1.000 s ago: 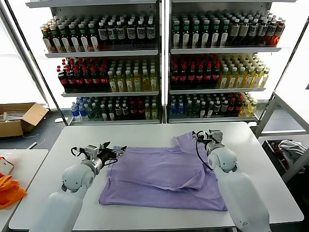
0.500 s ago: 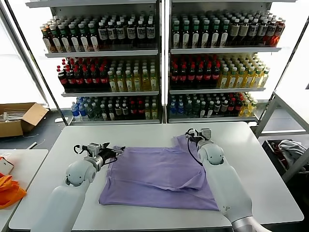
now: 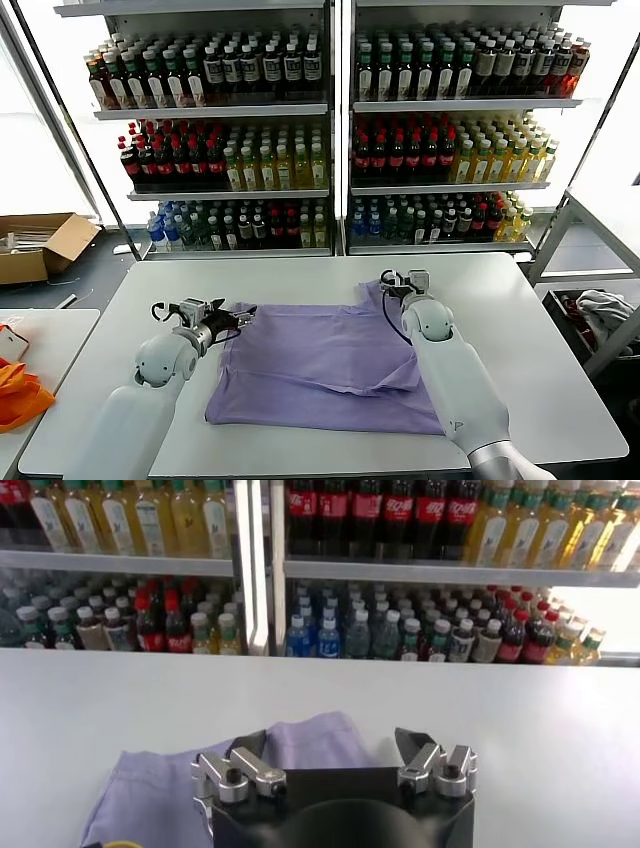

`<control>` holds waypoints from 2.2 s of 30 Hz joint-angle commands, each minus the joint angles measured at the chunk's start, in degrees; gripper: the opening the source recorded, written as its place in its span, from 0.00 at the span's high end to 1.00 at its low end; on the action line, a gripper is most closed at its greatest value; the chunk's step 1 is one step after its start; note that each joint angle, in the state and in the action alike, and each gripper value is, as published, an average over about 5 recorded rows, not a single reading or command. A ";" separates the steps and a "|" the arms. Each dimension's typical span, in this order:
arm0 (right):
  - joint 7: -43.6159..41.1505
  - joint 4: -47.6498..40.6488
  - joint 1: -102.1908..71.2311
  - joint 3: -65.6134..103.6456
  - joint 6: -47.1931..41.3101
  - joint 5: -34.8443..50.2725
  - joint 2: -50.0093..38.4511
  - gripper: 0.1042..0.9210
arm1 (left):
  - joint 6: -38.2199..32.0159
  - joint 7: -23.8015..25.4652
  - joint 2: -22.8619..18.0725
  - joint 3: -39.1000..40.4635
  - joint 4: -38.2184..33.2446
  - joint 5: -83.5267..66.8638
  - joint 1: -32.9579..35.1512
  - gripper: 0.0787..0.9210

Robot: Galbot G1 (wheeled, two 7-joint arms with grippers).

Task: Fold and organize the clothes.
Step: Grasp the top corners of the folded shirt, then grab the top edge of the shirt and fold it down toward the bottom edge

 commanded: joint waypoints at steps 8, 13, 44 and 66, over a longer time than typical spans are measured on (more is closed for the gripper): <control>0.43 2.43 -2.60 -0.02 -1.17 0.01 -0.06 0.28 | 0.29 0.34 -1.55 0.13 0.32 -0.77 1.70 0.42; 0.75 4.50 -3.72 -0.11 -1.18 0.76 -0.67 0.46 | 0.31 0.34 -1.86 0.26 -0.49 -0.78 2.04 0.59; 3.99 24.58 -10.43 2.63 1.43 2.80 -2.72 0.99 | -5.26 -0.16 -2.27 -2.91 -9.83 -0.55 5.03 0.99; 7.70 47.82 -29.98 8.50 -1.35 0.61 -5.09 0.99 | -7.08 -0.06 -3.25 -7.22 -21.42 2.23 18.10 0.99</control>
